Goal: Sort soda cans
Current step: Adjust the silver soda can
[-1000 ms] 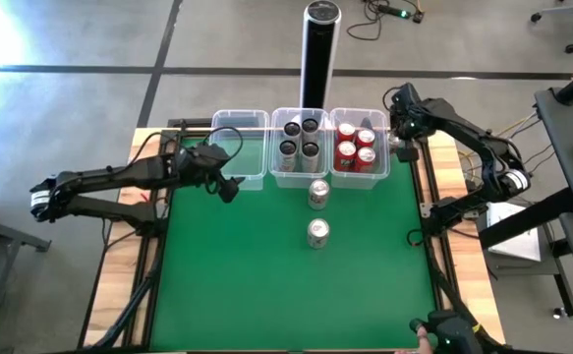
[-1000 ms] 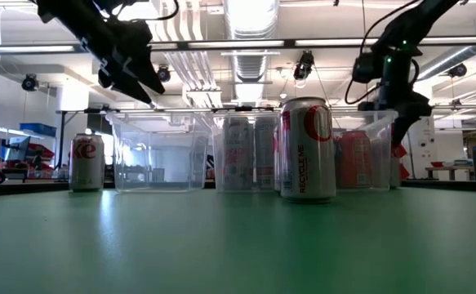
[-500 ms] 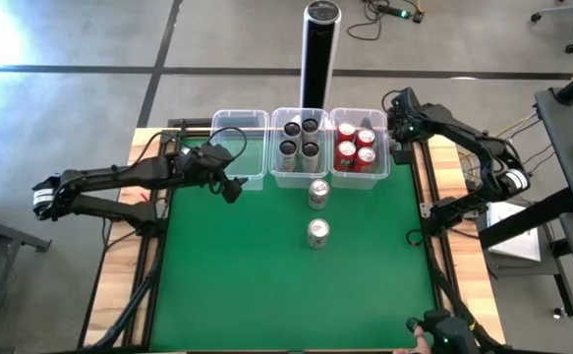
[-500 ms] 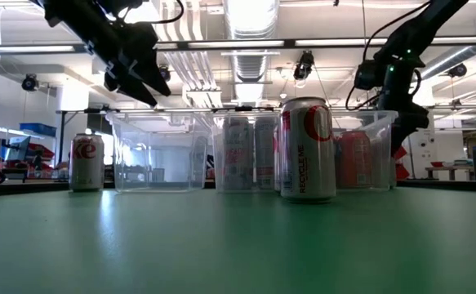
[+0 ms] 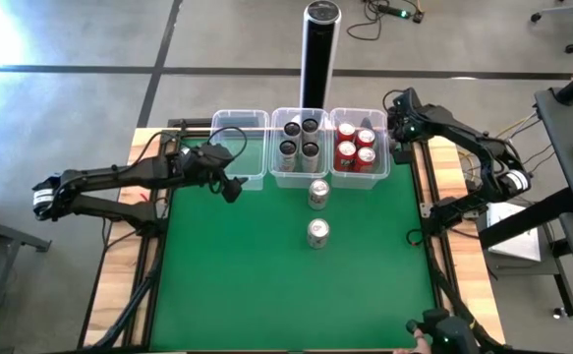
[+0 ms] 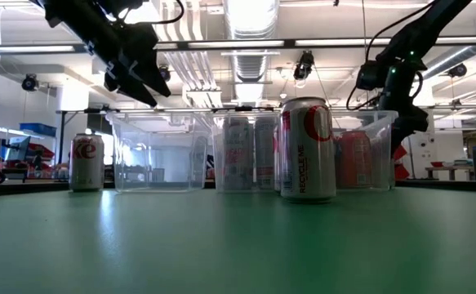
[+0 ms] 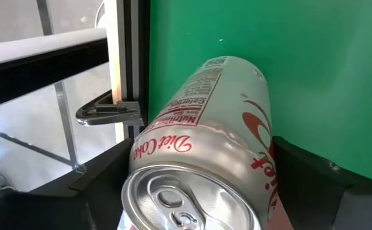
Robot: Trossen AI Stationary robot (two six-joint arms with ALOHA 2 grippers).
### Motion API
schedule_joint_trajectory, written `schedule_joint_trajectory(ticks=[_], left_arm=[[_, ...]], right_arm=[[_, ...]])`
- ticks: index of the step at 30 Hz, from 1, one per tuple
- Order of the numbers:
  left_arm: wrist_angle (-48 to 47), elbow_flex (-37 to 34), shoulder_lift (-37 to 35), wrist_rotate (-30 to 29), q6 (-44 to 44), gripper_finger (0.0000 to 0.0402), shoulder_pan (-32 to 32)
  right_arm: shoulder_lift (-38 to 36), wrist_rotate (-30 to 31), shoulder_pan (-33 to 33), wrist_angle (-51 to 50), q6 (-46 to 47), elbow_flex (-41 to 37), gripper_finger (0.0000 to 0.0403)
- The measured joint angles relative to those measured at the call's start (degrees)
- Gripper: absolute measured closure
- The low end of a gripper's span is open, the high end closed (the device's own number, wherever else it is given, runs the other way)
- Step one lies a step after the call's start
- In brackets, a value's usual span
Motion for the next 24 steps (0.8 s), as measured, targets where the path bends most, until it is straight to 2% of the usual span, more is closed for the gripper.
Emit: schedule_joint_trajectory(ticks=[3,8,16,24], left_arm=[[0.0,0.0,0.0,0.0,0.0,0.0035,0.2],[-0.1,0.0,0.0,0.0,0.0,0.0035,0.4],[-0.1,0.0,0.0,0.3,0.3,0.0035,1.8],[-0.1,0.0,0.0,1.4,1.3,0.0035,2.7]], right_arm=[[0.0,0.6,0.0,-1.2,0.0,0.5,0.0091],[-1.1,3.3,0.0,-10.1,0.0,2.4,0.0088],[-3.7,3.9,-2.3,-13.4,-1.1,1.9,0.0091],[-3.9,4.3,-3.3,-12.7,-3.6,1.5,0.0064]])
